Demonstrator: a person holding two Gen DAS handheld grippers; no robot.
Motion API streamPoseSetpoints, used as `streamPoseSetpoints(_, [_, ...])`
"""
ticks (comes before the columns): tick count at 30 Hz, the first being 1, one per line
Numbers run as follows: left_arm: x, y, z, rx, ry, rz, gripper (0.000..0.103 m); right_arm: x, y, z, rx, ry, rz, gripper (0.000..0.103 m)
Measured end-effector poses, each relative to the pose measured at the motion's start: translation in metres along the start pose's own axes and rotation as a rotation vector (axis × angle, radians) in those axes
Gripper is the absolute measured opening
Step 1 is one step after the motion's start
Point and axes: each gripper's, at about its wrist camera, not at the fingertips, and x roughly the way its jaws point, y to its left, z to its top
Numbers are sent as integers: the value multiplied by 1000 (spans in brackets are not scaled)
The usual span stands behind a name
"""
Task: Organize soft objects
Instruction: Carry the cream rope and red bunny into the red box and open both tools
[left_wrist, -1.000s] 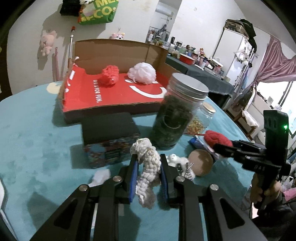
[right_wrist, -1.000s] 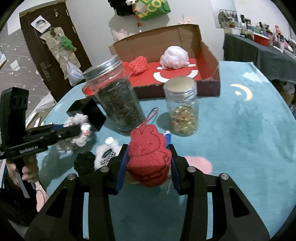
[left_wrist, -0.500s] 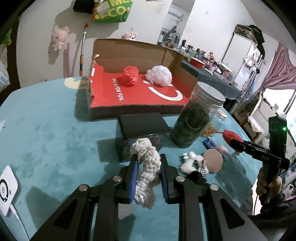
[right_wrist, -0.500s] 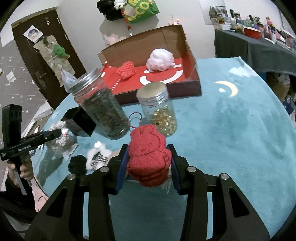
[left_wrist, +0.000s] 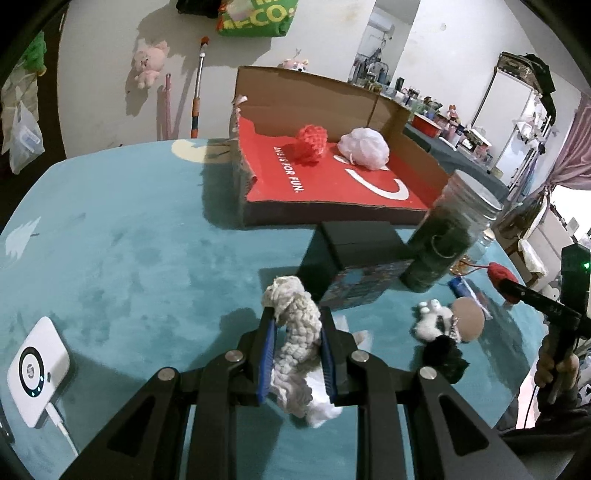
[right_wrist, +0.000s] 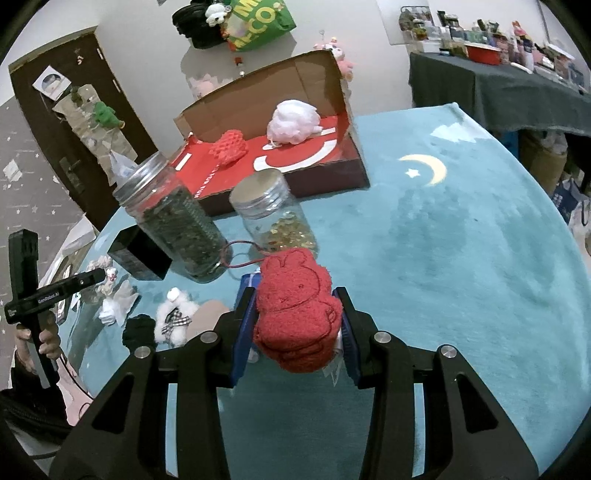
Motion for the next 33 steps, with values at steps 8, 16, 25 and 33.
streamPoseSetpoints(8, [7,14,10,5,9,-3,24,1,-11,4,13,1,-8,39])
streamPoseSetpoints(16, [26,23,29,94,51,-45,23,4,-25,24,-6,16,-15,39])
streamPoseSetpoints(25, [37,21,55,224,74,-74,24,22,-35,63,-69,63,-14,39])
streamPoseSetpoints(33, [33,4,92,301,41,-58,24,33,-18,100,-150,64,8,39])
